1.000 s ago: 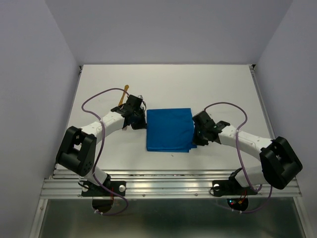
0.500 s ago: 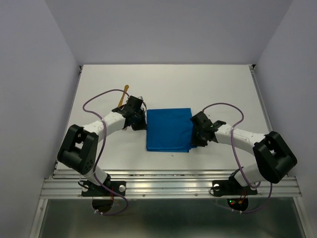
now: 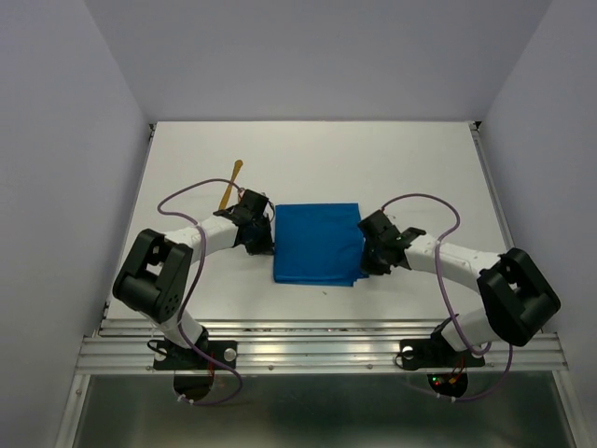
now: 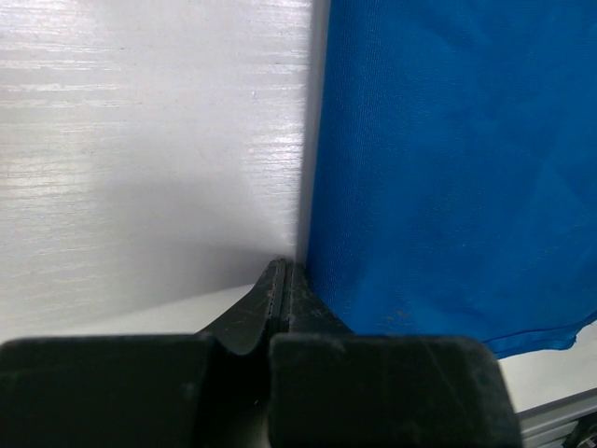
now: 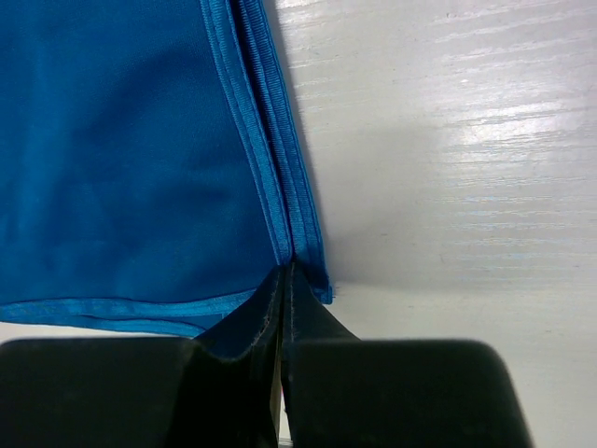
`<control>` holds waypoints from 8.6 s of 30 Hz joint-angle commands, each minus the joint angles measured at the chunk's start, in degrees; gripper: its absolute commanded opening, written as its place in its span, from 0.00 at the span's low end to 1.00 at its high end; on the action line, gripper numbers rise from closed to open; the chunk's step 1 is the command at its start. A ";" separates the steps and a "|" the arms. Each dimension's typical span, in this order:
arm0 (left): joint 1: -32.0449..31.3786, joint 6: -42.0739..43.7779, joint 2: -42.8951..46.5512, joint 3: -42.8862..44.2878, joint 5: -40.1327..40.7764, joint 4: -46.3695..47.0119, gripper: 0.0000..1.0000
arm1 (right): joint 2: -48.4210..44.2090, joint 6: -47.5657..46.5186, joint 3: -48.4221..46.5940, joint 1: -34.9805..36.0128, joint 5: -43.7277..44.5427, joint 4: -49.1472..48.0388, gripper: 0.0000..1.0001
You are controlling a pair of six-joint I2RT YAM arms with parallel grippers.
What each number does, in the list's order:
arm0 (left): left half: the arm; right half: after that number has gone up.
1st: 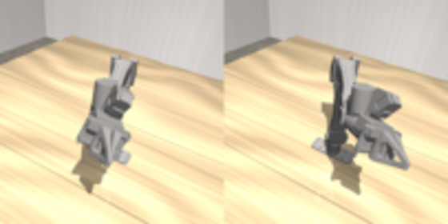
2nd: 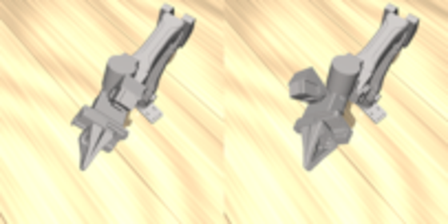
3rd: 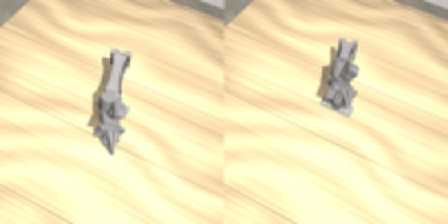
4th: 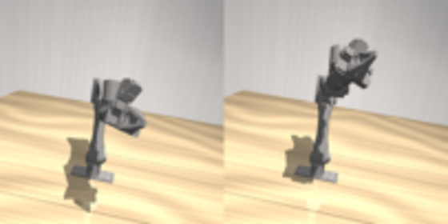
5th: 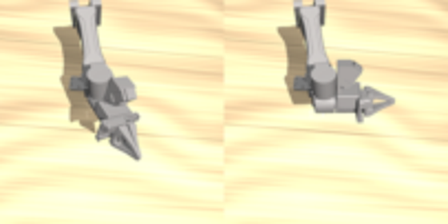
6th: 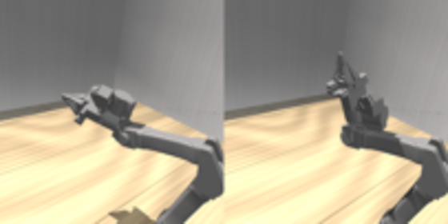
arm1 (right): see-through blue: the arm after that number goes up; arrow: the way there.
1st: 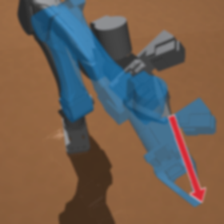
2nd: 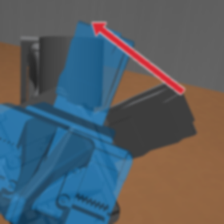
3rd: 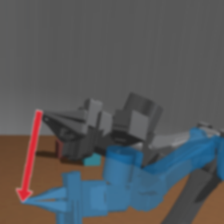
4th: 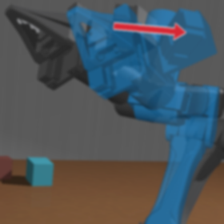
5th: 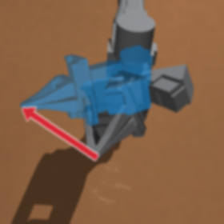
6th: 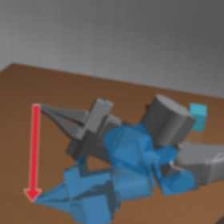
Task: Fold the napkin into a case and place the utensils inside
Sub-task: Pick up the top corner of the square-folded napkin from the center of the board, then fold the top corner of the square-folded napkin at the center of the board, then smooth out the upper triangle-folded napkin at the center of the board.
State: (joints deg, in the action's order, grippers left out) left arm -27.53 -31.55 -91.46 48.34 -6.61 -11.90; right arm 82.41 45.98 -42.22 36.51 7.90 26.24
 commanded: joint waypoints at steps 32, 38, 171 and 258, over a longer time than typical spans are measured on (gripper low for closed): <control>-3.32 3.34 -6.81 5.54 1.94 -1.27 0.00 | -6.40 -2.29 -11.74 0.58 3.35 2.16 0.01; -1.04 4.22 -7.15 5.19 3.18 -2.42 0.00 | -0.50 -3.08 -15.96 0.58 1.94 -4.26 0.01; -13.60 -0.79 -2.40 7.56 -7.01 -4.45 0.00 | 23.93 -15.12 -30.20 -14.53 2.64 -9.54 0.01; -12.90 -4.66 -1.00 3.34 6.88 -3.30 0.00 | 26.74 -14.25 -28.89 -6.01 -4.39 -7.35 0.01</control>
State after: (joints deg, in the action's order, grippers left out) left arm -40.64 -36.93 -92.58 52.82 0.14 -15.73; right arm 107.35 31.33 -69.58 30.09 3.22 18.96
